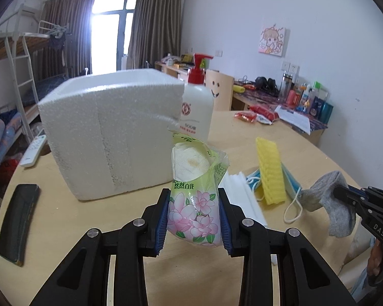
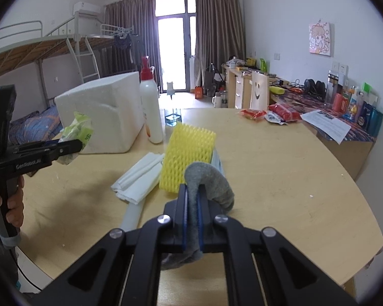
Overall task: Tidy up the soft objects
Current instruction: 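Lift the wipe pack with the left tool while the right tool carries the sock toward the foam box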
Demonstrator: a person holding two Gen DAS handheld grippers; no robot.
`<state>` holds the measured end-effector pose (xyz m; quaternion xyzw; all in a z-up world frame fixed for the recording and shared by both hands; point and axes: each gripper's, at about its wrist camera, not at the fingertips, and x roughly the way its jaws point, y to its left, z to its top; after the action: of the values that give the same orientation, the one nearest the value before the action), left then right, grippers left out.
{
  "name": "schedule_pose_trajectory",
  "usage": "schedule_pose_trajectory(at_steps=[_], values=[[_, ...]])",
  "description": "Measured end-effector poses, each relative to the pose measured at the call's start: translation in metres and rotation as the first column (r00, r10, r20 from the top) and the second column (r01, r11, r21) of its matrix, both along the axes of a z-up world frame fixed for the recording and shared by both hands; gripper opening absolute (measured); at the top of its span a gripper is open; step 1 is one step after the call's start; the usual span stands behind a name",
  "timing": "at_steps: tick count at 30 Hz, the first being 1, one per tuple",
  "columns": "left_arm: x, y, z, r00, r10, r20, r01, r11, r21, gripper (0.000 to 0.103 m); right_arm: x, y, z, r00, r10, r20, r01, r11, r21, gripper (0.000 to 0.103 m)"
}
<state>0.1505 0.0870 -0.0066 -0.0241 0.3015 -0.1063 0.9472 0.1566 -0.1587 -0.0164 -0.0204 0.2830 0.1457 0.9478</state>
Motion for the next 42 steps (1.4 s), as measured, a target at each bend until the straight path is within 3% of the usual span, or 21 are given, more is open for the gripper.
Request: schedule_pose_trajectory(at_steps=[13, 23, 31, 42], values=[[-0.029, -0.008, 0.032, 0.995, -0.004, 0.103, 0.005, 1.000, -0.014, 0.037, -0.009, -0.006, 0.046, 0.987, -0.006, 0.158, 0.003, 1.000, 0.020, 0.008], [-0.063, -0.004, 0.050, 0.981, 0.032, 0.189, -0.028, 0.999, -0.020, 0.037, -0.016, 0.002, 0.051, 0.980, 0.037, 0.194, -0.044, 0.998, 0.036, 0.008], [-0.084, 0.007, 0.062, 0.960, 0.112, 0.256, -0.117, 0.993, 0.003, 0.037, -0.017, 0.019, 0.059, 0.971, 0.098, 0.220, -0.109, 0.993, 0.039, 0.008], [-0.105, 0.040, 0.071, 0.929, 0.232, 0.289, -0.245, 0.970, 0.007, 0.037, -0.017, 0.065, 0.067, 0.942, 0.244, 0.231, -0.260, 0.965, 0.041, 0.008]])
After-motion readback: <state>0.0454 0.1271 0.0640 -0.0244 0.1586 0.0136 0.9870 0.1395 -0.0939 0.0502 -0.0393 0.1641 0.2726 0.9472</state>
